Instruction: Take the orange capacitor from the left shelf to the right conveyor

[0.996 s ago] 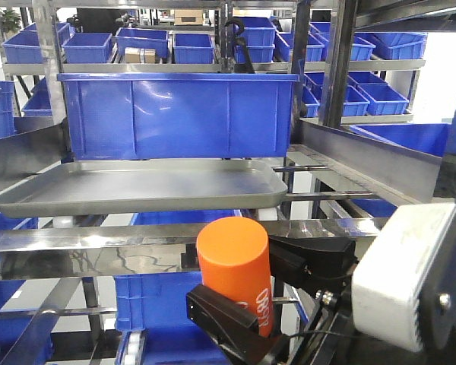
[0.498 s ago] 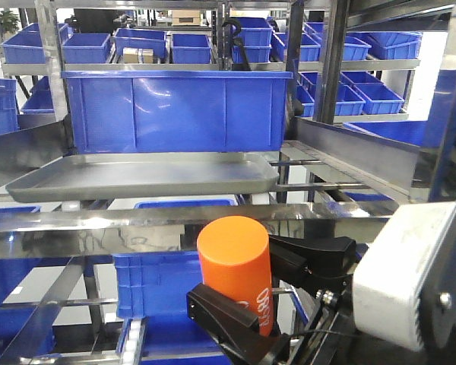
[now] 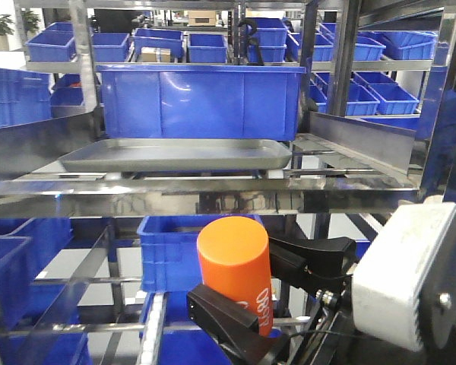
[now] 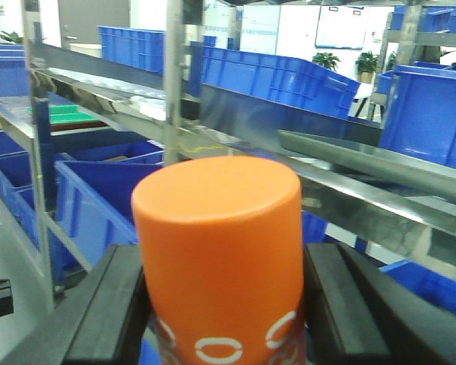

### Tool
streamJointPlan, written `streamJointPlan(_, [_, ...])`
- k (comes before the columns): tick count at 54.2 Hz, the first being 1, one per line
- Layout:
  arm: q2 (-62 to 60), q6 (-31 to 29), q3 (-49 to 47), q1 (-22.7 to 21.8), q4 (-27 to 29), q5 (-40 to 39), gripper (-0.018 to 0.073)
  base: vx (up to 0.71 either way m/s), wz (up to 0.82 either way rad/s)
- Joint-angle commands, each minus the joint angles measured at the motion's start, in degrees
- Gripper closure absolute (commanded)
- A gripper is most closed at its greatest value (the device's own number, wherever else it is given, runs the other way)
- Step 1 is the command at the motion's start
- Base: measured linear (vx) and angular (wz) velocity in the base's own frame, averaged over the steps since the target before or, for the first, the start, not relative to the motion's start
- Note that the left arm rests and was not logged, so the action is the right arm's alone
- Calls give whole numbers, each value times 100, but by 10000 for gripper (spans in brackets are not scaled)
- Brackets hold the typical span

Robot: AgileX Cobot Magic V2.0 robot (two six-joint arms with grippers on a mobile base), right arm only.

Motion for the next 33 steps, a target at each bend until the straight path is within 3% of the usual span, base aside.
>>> streamJointPlan(1, [-116,-32,-170,-1,-42,-483,568,-19,11])
streamJointPlan(33, [-116,-37,-170,-1,-42,-483,568,-18,9])
